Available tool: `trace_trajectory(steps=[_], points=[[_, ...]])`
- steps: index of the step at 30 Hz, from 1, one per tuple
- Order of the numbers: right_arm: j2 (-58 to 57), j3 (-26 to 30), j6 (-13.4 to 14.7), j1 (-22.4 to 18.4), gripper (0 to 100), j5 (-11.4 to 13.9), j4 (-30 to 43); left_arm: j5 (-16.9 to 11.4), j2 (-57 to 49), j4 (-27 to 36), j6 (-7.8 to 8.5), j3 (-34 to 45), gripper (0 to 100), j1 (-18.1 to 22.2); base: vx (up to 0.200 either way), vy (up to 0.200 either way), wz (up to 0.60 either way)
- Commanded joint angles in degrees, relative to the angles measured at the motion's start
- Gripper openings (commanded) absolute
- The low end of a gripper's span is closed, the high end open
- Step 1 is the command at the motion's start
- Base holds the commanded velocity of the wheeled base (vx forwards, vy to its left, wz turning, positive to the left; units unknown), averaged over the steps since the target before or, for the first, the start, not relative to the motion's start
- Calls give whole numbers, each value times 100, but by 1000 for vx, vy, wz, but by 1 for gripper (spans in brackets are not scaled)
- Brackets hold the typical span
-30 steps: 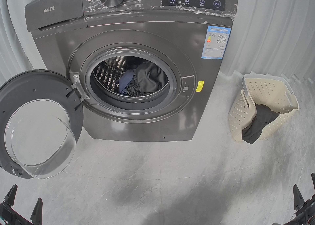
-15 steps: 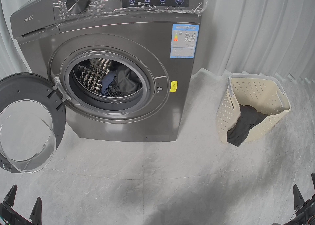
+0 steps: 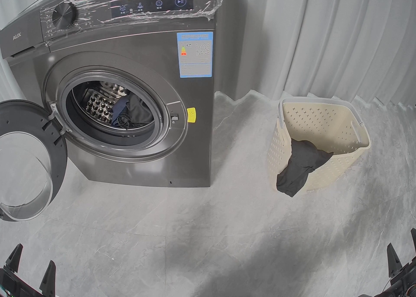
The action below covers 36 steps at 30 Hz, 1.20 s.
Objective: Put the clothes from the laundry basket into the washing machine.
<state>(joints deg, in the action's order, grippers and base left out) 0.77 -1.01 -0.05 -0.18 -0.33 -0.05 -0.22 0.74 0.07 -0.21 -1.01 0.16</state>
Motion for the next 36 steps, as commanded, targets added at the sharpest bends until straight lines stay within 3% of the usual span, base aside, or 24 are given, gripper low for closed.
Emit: trace_trajectory(steps=[1, 8, 22, 27, 36], points=[[-33, 101, -4, 1, 100, -2, -4, -4, -74, -7, -14, 101, 100, 2, 0, -200, 0], [-33, 101, -4, 1, 100, -2, -4, -4, -74, 1, 30, 101, 100, 2, 0, -200, 0], [-33, 101, 5, 1, 100, -2, 5, -4, -74, -7, -41, 101, 100, 2, 0, -200, 0], [-33, 101, -4, 1, 100, -2, 5, -4, -74, -7, -50, 101, 100, 2, 0, 0, 0], [-68, -39, -21, -8, 100, 15, -153, -4, -74, -7, -50, 101, 100, 2, 200, 0, 0]])
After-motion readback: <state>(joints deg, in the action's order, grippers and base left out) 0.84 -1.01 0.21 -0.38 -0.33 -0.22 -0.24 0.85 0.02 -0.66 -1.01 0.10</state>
